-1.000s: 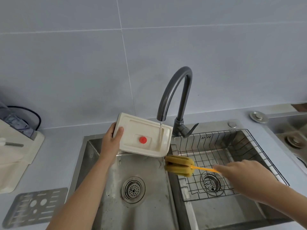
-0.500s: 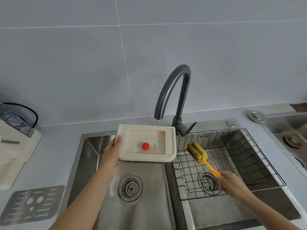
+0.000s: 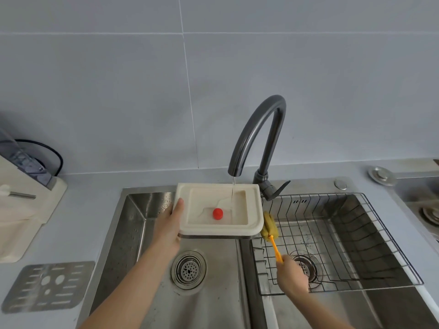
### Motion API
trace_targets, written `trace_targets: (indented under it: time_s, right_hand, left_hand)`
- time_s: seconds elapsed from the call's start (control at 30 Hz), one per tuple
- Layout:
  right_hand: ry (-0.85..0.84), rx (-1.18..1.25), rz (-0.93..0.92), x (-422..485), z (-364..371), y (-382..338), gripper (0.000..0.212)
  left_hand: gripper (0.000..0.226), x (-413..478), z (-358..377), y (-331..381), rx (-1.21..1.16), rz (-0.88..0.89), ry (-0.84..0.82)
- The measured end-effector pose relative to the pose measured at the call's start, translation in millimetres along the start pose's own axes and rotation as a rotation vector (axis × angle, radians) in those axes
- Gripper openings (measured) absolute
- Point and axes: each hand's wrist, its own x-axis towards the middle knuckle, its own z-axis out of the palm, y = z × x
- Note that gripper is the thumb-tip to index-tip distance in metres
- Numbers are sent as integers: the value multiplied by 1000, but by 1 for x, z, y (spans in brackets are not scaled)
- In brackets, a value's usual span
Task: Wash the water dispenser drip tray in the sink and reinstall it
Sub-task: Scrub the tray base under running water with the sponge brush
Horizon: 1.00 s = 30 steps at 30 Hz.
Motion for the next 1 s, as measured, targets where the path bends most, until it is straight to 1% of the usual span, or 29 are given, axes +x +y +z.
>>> trace_targets:
  time_s: [0.07,0.17,0.2,0.27,0.3,0.37,0.47,0.57,0.63,0.7,0.83,1.0]
  right_hand:
    - [-13,-113,-36,0,4,1,17]
    - [-95,-214,-52,6,-1,3,12]
    - [-136,-233,-52,8,-6,2,13]
    - [-193,-205,-57,15,-19,-4,30]
    - [-183,-130,-59,18,-28,-10,40]
    - [-113,88,-93,23,-48,-29,52]
    - [-8,407,-174,29,-80,-62,56]
    - [-71,710,-91,36,-105,-88,62]
    - [-132,878,-32,40,-113,-100,66]
    - [-189,1028,-12,44,-118,-110,70]
    - [-298,1179,9,47,-121,-123,77]
    - [-291,1242,14,44,-124,-130,76]
  left_hand:
    - [12,0,1,-1,5,-10,5]
    - [13,-1,1,-3,7,-15,9]
    - [15,-1,1,-3,7,-17,11]
    - [17,-2,1,-3,8,-21,11]
    - [17,-2,1,-3,8,-22,9]
    - [18,-3,2,-3,8,-24,6]
    - [21,-3,2,-2,4,-28,0]
    - [24,-4,1,-1,-16,-41,1]
    - [28,-5,1,1,-22,-42,-2]
    - [32,-6,0,2,-31,-47,-4]
    - [33,-7,-1,4,-40,-58,5]
    - [26,-5,-2,2,-41,-58,10]
